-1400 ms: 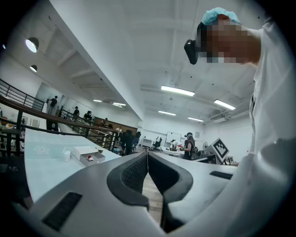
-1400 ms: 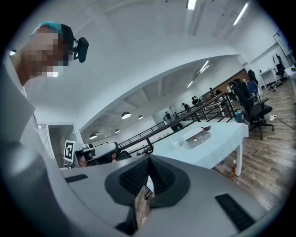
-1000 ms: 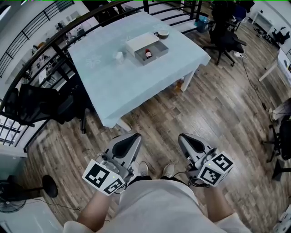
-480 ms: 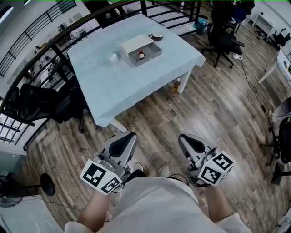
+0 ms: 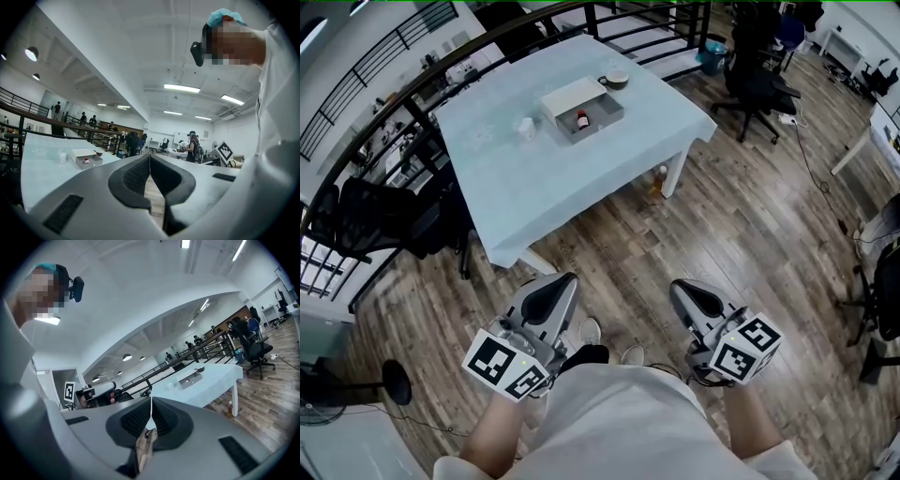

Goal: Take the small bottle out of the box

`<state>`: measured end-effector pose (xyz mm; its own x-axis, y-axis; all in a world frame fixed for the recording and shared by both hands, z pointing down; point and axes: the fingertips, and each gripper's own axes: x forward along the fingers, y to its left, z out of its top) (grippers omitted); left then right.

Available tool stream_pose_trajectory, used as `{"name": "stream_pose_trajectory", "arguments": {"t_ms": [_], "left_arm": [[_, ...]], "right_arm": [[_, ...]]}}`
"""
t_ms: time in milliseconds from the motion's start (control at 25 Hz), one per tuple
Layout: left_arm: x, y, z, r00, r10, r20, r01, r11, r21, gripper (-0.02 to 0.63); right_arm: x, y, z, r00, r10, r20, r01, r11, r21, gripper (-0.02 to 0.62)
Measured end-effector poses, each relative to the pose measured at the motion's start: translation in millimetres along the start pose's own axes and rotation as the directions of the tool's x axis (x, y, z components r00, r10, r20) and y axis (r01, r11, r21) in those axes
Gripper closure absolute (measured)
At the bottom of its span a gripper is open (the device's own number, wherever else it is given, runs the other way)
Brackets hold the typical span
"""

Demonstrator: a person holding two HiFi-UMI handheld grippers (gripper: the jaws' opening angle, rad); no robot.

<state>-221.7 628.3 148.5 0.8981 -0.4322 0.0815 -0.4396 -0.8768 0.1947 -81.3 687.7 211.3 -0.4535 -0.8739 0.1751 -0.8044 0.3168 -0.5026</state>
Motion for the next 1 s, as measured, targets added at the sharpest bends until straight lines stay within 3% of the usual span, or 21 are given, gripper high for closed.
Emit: {"name": "stream_pose_trajectory", "arguments": {"t_ms": [560,1000], "left_arm": [[49,22,-3,1.000,-0.003,0.000,0.003,1.000,-0.011,0.586],[93,78,-8,1.000,0.000,0.007,0.000,0.999,-0.043,0.586]], "right_arm": [[14,-53,13,1.000,-0.028,-0.011,0.028,0.999,0.029,0.572],[65,-96,26,0.998,-0.048,-0.044,0.049,0.998,0.026,0.572]]}}
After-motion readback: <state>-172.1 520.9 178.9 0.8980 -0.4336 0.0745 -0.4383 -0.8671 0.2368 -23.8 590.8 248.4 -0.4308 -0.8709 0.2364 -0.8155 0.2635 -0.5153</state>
